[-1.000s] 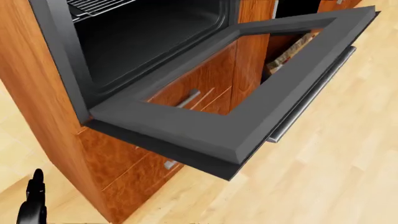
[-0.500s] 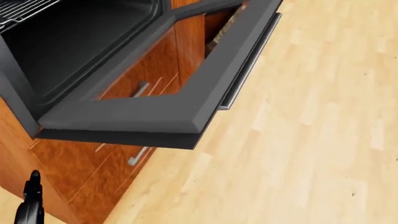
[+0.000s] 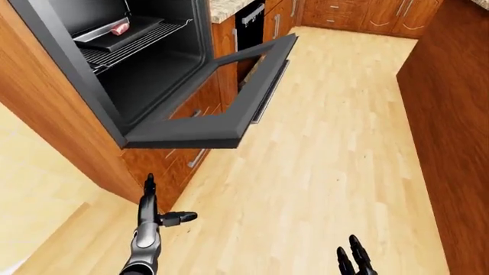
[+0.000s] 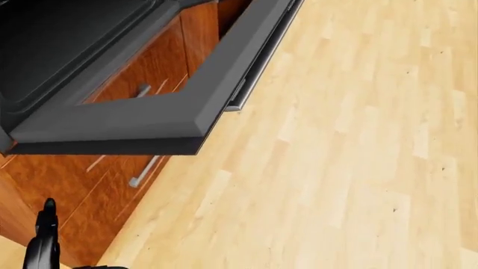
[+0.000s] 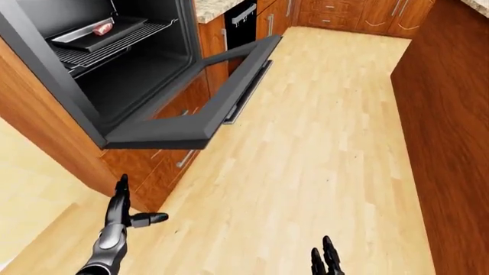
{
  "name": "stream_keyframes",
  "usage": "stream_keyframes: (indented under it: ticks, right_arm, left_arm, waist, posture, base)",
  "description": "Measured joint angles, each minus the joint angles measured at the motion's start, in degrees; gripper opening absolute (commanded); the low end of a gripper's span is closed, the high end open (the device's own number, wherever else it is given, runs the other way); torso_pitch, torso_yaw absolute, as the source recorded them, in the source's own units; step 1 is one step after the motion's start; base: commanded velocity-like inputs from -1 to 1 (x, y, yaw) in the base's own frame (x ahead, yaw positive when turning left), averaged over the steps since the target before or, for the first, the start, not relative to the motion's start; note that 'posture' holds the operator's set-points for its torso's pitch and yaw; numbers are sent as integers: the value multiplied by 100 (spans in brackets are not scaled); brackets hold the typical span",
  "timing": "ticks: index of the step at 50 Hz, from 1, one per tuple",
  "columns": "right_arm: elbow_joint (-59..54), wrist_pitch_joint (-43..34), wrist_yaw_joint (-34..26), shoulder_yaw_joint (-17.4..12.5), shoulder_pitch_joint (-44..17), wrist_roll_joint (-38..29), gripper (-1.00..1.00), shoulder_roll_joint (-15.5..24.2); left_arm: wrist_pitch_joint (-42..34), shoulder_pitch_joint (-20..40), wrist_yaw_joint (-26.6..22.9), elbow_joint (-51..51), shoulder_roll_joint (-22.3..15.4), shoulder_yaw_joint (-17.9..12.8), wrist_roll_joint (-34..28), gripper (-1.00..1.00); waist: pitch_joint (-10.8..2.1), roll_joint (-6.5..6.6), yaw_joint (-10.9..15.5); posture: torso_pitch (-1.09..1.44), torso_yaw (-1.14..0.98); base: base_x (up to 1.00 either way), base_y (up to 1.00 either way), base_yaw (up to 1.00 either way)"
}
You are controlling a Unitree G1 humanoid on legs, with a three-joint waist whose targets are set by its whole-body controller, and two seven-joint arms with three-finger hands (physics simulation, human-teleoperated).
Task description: Close the oven door.
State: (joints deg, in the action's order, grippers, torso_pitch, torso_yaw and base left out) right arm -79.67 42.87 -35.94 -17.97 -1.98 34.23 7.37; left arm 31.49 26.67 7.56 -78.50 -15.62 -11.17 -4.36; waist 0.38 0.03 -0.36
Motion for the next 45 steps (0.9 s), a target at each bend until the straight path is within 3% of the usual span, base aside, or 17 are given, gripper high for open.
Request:
stream_keyframes:
  ticks: [28, 45]
  right_arm:
    - [-11, -6, 45, 36, 32, -177, 100, -11]
    - [-9, -30, 13, 27, 29, -165, 100, -15]
  left_arm:
    - [-201, -362, 210, -127, -9, -184, -504, 100]
    - [-241, -385, 231, -145, -15, -211, -533, 100]
  waist:
    - [-68, 19, -19]
    - [24, 36, -67]
  posture:
    - [0, 0]
    - [0, 0]
  base:
    - [0, 0, 0]
    - [0, 0, 0]
